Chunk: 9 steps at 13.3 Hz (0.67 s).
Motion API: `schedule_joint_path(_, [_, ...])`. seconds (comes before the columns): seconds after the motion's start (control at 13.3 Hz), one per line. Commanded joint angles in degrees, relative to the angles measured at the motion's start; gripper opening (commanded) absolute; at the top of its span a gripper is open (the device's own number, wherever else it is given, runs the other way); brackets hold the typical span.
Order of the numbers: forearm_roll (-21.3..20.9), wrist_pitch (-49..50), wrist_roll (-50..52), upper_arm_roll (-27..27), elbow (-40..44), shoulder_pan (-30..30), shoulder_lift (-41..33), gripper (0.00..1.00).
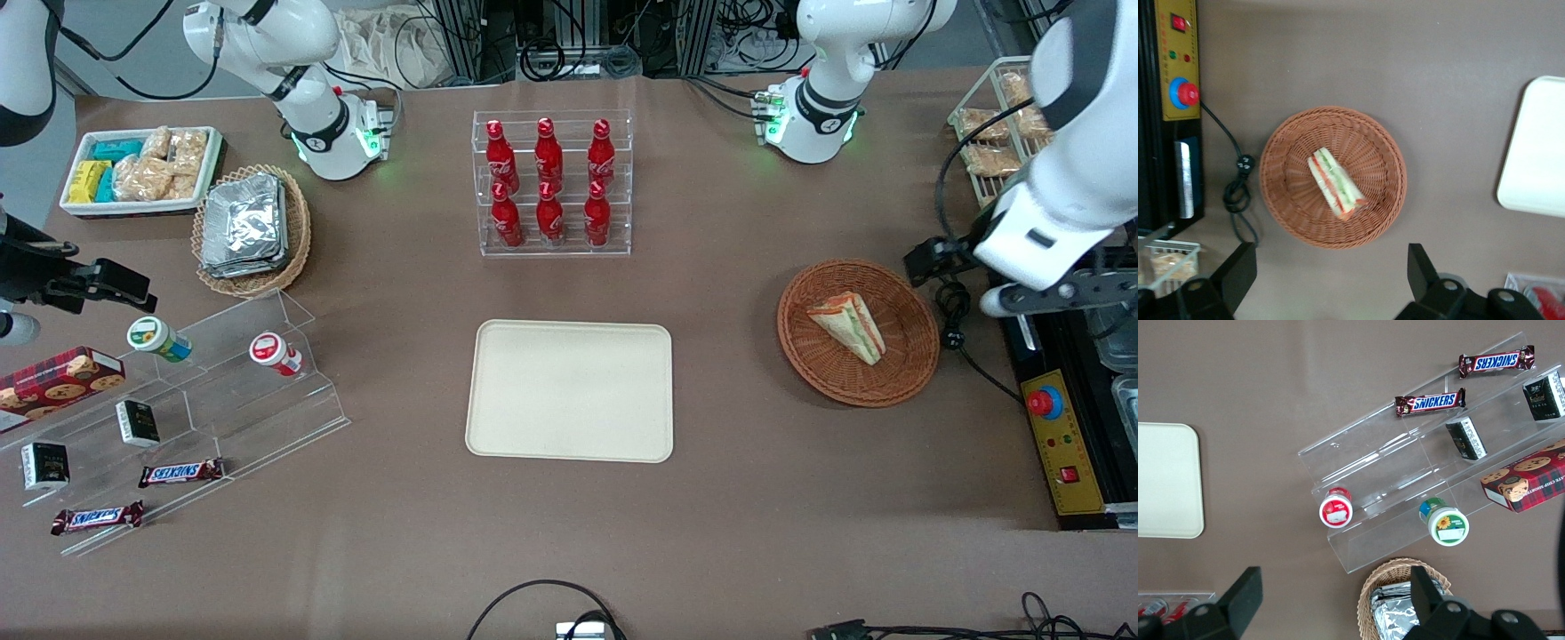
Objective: Place sandwich from basket to tray
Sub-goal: 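Move the left gripper down over the sandwich in the wicker basket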
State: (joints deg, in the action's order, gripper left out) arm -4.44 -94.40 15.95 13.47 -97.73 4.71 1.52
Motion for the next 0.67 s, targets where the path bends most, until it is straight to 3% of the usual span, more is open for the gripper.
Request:
schedule_joint_path(0.0, [-1.1, -7.4, 7.1, 0.4, -8.6, -0.4, -1.4, 1.00])
schedule_joint_path(0.6, [-1.5, -25.2, 20.6, 0.4, -26.2, -0.4, -2.5, 1.00])
